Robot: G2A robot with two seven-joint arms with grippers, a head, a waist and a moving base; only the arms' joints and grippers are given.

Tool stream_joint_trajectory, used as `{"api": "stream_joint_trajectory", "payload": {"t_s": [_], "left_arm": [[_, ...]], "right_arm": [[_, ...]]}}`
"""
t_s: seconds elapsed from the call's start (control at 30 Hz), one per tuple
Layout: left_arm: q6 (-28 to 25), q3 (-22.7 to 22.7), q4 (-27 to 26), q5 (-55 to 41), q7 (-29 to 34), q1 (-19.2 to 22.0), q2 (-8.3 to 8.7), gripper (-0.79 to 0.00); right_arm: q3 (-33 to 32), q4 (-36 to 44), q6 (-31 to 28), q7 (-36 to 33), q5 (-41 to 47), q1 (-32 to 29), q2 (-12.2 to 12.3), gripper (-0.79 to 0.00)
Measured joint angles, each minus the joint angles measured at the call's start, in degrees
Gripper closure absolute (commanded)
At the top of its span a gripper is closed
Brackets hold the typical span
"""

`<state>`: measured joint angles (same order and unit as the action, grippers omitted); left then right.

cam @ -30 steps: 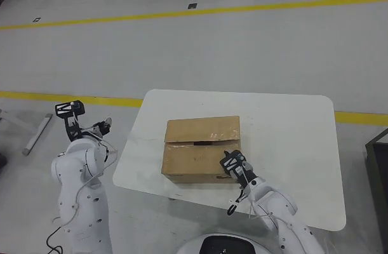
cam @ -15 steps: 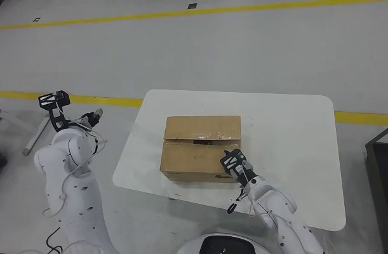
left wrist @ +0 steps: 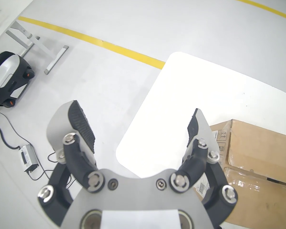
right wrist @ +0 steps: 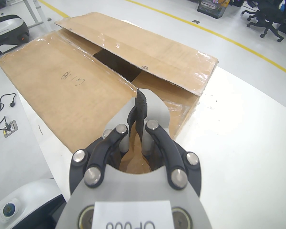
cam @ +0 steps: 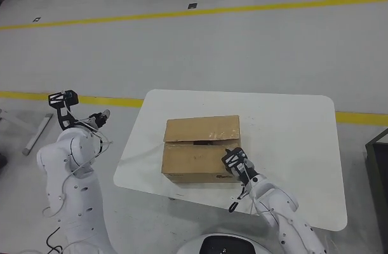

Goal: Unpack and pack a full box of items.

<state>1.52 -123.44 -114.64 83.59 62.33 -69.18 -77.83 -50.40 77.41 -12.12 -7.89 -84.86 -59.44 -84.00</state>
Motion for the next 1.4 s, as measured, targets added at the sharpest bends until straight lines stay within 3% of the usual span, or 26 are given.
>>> {"api": "stream_joint_trajectory", "payload": {"t_s": [0.13, 0.17, 0.23, 0.5, 0.83, 0.93, 1.0, 1.07, 1.1, 1.4], "left_arm": [[-2.7, 2.1, -3.2, 0.3, -1.5, -2.6, 0.14, -0.785], [-3.0, 2.8, -4.1, -0.2, -1.6, -3.5, 0.09, -0.785], [-3.8, 4.4, -6.5, -1.9, -1.1, -5.8, -0.07, -0.785], [-7.2, 13.8, -14.9, -0.9, -4.3, -17.4, -0.56, -0.785], [-7.4, 28.4, -18.6, 8.4, -11.4, -24.8, -0.83, -0.785], [-6.6, 32.6, -18.2, 10.8, -12.9, -25.5, -0.93, -0.785], [-6.6, 33.0, -18.1, 10.9, -13.0, -25.5, -0.94, -0.785], [-6.6, 32.8, -18.1, 10.8, -13.0, -25.5, -0.93, -0.785], [-6.6, 32.8, -18.1, 10.8, -13.0, -25.5, -0.93, -0.785], [-7.3, 33.4, -17.1, 13.4, -15.2, -25.0, -0.78, -0.785]], "right_arm": [[-0.8, 2.4, -0.3, 0.7, -0.6, -1.3, 0.3, 0.0], [-1.1, 3.2, -0.3, 0.8, -0.8, -1.7, 0.4, -0.04], [-1.9, 5.1, -0.3, 1.1, -1.3, -3.0, 0.7, -0.262], [-7.2, 14.9, -0.2, 1.8, -3.5, -9.6, 2.4, -0.317], [-15.8, 24.3, 0.5, 1.3, -7.2, -19.9, 4.7, -0.376], [-18.0, 25.5, 1.0, 1.6, -7.0, -22.5, 5.2, -0.366], [-19.3, 26.1, 1.5, 1.8, -6.7, -24.0, 5.4, -0.302], [-20.2, 26.6, 1.7, 2.2, -6.5, -25.0, 5.6, -0.148], [-20.7, 27.0, 1.8, 2.4, -6.5, -25.7, 5.7, 0.0], [-22.8, 29.6, 2.6, 3.1, -6.4, -28.9, 6.2, -0.034]]}}
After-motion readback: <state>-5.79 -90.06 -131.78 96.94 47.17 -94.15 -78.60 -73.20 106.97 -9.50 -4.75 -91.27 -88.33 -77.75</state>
